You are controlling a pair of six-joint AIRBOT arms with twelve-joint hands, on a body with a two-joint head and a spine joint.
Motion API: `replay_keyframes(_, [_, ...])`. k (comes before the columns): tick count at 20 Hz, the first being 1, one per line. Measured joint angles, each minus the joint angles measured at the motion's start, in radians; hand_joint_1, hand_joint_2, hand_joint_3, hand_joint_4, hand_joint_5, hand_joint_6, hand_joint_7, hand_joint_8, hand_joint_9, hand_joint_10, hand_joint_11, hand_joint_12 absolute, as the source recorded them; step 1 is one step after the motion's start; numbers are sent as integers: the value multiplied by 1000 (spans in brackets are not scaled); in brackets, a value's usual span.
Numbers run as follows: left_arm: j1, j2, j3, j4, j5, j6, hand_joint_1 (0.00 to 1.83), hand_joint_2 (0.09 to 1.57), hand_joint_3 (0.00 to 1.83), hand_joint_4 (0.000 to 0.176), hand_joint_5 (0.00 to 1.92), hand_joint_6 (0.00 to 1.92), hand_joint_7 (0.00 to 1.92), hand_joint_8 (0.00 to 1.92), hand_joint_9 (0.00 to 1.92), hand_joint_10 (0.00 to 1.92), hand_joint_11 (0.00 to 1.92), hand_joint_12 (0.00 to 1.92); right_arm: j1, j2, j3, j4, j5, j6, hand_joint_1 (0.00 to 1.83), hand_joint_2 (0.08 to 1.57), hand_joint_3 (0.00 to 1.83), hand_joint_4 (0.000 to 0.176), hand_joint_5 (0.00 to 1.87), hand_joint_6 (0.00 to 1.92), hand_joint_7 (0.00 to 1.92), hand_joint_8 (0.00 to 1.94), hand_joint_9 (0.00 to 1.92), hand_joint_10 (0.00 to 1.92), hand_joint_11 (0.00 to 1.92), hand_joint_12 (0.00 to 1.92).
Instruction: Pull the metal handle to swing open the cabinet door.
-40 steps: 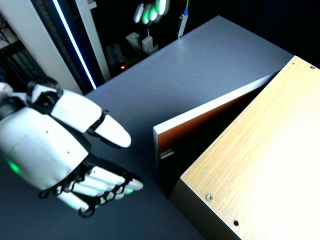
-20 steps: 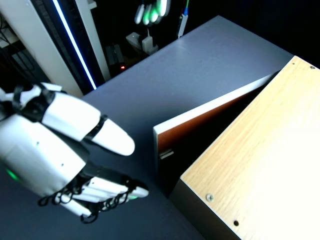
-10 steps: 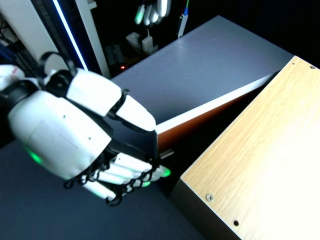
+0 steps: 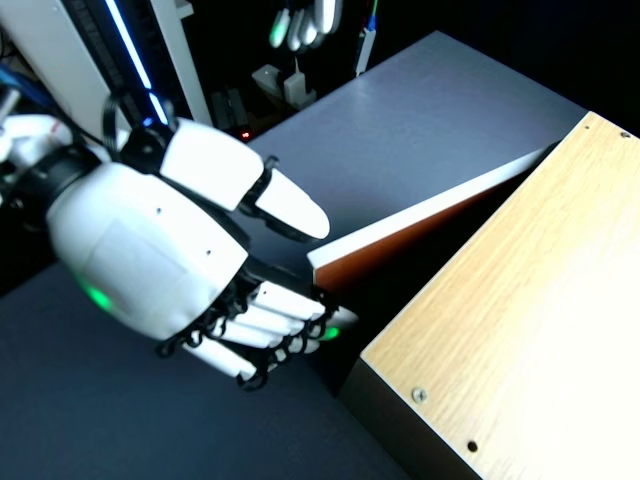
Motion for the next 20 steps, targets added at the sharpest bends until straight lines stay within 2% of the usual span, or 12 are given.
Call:
replay_keyframes(12, [0, 0, 0, 0, 0, 0, 0, 1554, 1, 0, 381, 0, 448, 1, 428, 1, 99, 769, 2, -64, 46, -19, 27, 31, 0, 1571, 100, 0, 411, 4, 429, 4, 393, 4, 0, 1016])
replay_keyframes(18, [0, 0, 0, 0, 0, 0, 0, 1554, 0, 0, 395, 4, 455, 2, 434, 2, 106, 769, 3, -76, 52, -68, 26, 68, 0, 1571, 100, 0, 408, 2, 424, 0, 388, 0, 0, 1014])
replay_keyframes(20, [0, 0, 0, 0, 0, 0, 0, 1556, 1, 0, 403, 7, 455, 2, 432, 1, 106, 768, 13, -98, 65, -97, 21, 113, 0, 1571, 101, 0, 414, 4, 432, 3, 394, 3, 0, 1017])
